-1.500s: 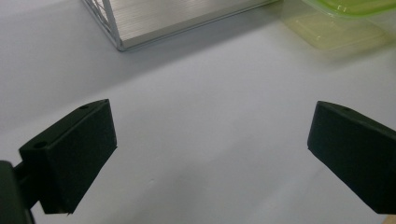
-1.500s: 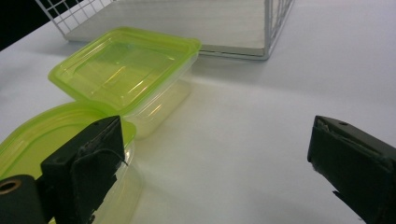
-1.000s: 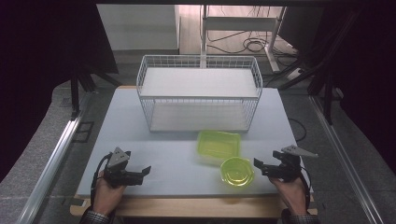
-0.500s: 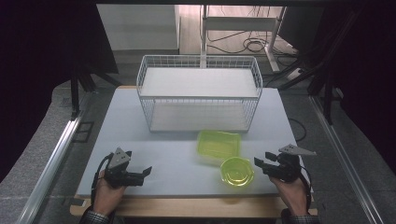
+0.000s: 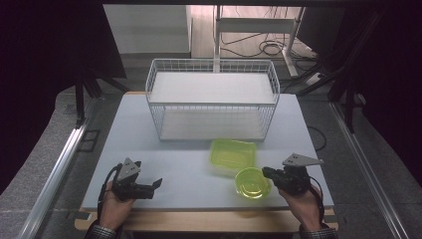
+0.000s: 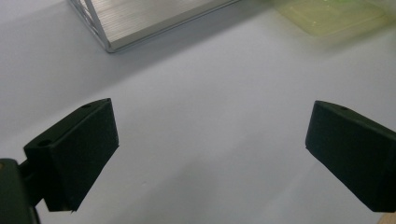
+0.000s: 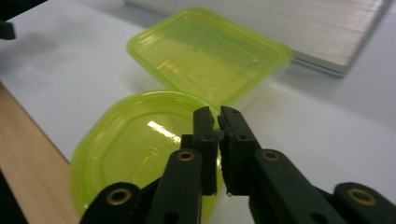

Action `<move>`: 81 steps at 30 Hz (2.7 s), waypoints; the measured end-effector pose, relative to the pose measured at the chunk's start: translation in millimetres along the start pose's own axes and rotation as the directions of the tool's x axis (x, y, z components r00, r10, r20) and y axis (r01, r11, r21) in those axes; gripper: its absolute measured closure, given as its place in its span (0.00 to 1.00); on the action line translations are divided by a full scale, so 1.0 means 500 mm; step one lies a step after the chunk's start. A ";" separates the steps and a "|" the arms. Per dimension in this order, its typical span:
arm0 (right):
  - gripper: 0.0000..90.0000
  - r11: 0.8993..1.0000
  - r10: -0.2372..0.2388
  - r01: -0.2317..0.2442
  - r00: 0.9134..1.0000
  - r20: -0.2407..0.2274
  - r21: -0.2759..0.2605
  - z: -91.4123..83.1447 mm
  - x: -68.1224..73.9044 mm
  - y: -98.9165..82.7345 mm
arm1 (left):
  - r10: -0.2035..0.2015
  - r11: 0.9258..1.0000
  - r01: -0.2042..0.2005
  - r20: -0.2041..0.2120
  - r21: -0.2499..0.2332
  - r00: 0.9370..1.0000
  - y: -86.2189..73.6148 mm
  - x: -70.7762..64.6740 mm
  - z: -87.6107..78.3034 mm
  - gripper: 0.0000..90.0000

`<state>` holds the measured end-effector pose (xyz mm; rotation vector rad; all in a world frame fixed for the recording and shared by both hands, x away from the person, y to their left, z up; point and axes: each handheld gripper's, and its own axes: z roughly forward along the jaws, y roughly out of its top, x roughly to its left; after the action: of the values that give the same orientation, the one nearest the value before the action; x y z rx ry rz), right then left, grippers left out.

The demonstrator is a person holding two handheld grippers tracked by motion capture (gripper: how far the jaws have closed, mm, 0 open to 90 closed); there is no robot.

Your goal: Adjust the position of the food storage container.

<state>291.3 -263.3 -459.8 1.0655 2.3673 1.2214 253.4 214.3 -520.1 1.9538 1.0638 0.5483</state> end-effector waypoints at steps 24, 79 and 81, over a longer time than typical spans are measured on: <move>0.99 0.989 -0.111 0.126 0.977 -0.181 0.078 0.067 0.105 0.035 | 0.115 0.993 -0.115 -0.029 0.002 0.993 0.003 -0.023 0.008 0.02; 0.99 0.988 -0.011 0.001 0.998 0.068 0.152 0.021 -0.056 -0.016 | 0.035 0.998 -0.037 -0.046 -0.049 0.998 0.001 -0.005 -0.001 0.00; 0.99 0.989 0.002 -0.014 0.997 0.081 0.148 0.018 -0.063 -0.017 | 0.033 0.998 -0.035 -0.046 -0.050 0.998 0.001 -0.006 -0.002 0.00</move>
<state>313.4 -283.8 -474.9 1.1478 2.4253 0.9971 251.4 212.2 -519.1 1.9260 1.0364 0.6344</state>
